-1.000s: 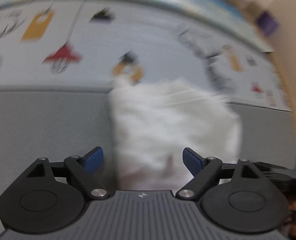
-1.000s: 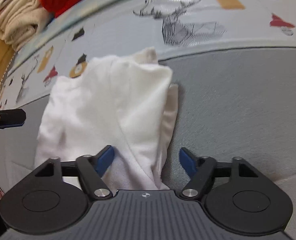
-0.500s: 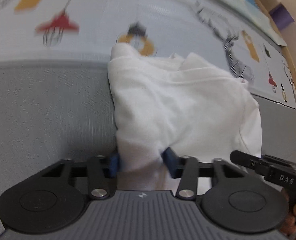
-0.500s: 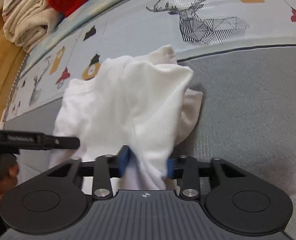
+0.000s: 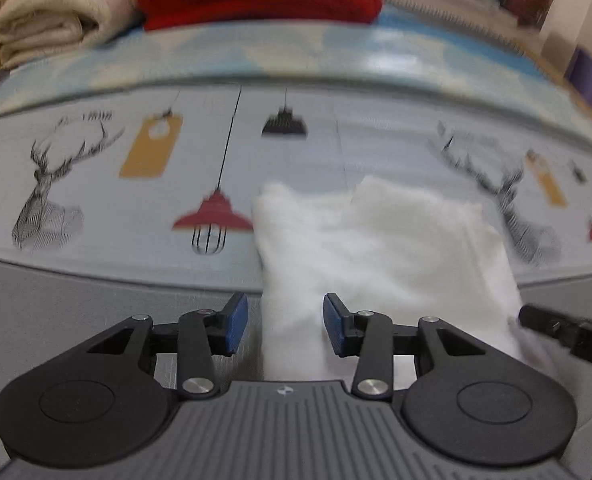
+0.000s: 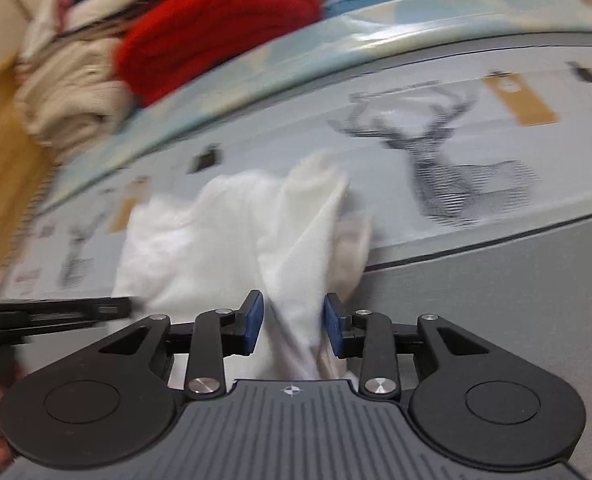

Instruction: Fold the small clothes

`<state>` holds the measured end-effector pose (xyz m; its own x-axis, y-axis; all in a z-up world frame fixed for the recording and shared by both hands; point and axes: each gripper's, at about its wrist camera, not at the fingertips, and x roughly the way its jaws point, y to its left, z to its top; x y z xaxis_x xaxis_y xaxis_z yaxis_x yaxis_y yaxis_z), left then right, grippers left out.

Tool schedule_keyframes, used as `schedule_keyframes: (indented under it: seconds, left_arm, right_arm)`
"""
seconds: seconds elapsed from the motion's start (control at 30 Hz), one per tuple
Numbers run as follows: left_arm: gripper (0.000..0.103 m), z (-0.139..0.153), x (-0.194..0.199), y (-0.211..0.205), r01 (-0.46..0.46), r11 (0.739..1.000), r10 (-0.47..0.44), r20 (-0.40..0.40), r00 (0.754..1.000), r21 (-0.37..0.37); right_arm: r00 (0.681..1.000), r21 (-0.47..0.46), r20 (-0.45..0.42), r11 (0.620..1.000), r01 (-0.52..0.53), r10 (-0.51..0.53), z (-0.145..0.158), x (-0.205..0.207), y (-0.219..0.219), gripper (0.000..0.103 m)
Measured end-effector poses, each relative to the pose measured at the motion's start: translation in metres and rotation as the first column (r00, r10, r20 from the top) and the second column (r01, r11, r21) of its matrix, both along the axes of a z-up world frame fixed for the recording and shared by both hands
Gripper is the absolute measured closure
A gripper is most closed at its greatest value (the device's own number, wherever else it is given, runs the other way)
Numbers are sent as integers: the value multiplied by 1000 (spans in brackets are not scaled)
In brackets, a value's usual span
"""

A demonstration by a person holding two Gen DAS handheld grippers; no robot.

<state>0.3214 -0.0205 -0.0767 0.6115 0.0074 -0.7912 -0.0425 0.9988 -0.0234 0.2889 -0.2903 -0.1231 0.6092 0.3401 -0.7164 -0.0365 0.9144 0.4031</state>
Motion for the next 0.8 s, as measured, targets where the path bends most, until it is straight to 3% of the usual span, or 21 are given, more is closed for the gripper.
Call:
schedule_keyframes:
  seconds: [0.07,0.17,0.27,0.33,0.37,0.4,0.43,0.57,0.6,0.67,0.7,0.8]
  left_arm:
    - [57,5,-2,1,34,998,-34,10,999,-45]
    - [57,1,-6,-3,99,990,-104,-46,994,-101]
    - [57,-16,-10,-10,181,978,-194,-132,972,-106]
    - [58,-37,-9,-18,225,972,-233,-206,950,-62]
    - [58,-40,-13,-21,251,967,-252,-200,947,-30]
    - [58,-36,-16,-24,269,963,-266,-185,946,-7]
    - [58,-31,-20,-25,272,962,-268,-169,948,3]
    - [58,-15,-40,-19,297,953,-302,-96,949,-59]
    - [58,-21,-40,-17,309,949,-314,-112,943,-56]
    - [60,-40,-40,-20,324,946,-313,-208,927,17]
    - [61,-41,-44,-22,343,937,-324,-210,922,61]
    - [56,-13,-64,-25,362,923,-356,-68,932,131]
  right_arm:
    - [1000,-5,11,1000,-4,4,5,-1,-1,67]
    - [998,14,28,998,-54,54,9,-9,0,67]
    - [993,2,-12,993,-120,120,3,-14,3,67]
    - [988,-89,-77,986,-142,135,-6,-16,8,67]
    - [986,-147,-107,979,-140,125,-11,-16,10,66]
    - [985,-172,-124,976,-137,116,-15,-18,10,57]
    - [988,-169,-115,978,-126,107,-13,-20,8,57]
    - [994,-152,-40,983,-104,99,2,-32,4,59]
    - [993,-162,-59,980,-113,104,-1,-33,3,60]
    - [986,-226,-130,965,-132,104,-13,-35,3,61]
    - [985,-248,-142,960,-133,100,-15,-37,3,60]
    - [993,-305,-44,945,-120,112,8,-59,9,61]
